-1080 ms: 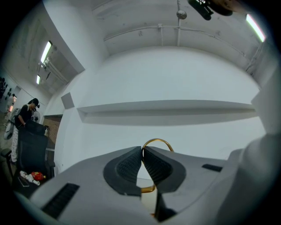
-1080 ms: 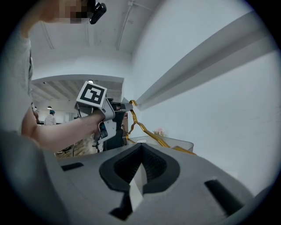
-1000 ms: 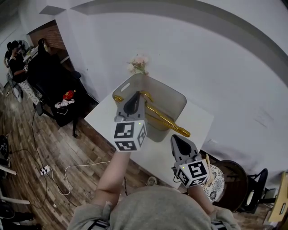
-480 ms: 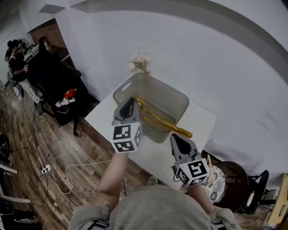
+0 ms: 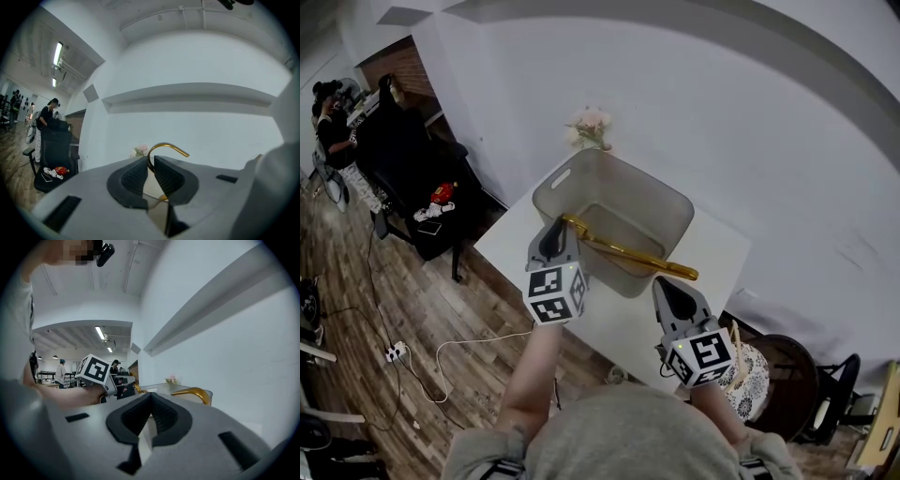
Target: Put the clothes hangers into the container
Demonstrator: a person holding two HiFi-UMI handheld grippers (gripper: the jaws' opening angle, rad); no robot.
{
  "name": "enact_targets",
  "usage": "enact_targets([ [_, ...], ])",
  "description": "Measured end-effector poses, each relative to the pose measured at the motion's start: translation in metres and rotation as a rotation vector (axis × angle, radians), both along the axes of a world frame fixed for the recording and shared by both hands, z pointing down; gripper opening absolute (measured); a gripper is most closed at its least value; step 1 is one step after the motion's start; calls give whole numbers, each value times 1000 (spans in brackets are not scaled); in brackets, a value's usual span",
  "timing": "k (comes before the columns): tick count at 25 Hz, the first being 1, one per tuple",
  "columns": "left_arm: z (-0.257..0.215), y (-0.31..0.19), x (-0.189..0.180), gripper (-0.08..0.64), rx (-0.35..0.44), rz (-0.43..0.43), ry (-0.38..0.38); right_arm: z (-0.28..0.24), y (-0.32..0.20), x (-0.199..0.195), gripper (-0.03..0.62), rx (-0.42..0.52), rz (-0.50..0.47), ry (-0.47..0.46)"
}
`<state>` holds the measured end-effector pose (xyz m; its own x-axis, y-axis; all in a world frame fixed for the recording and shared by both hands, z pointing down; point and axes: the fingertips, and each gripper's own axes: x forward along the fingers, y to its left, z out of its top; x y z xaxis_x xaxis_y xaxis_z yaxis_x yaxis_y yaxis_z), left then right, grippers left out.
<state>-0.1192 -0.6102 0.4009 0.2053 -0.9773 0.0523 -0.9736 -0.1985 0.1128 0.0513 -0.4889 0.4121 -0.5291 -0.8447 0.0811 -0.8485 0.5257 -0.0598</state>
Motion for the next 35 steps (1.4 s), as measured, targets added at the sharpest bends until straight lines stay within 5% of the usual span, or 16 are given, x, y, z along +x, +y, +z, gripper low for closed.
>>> enact_targets([
  [14, 51, 6, -8, 26, -118, -38, -21, 8, 3, 3, -2, -28, -5, 4],
  [35, 52, 65, 9, 26, -138, 7, -48, -2, 58, 7, -2, -16, 3, 9],
])
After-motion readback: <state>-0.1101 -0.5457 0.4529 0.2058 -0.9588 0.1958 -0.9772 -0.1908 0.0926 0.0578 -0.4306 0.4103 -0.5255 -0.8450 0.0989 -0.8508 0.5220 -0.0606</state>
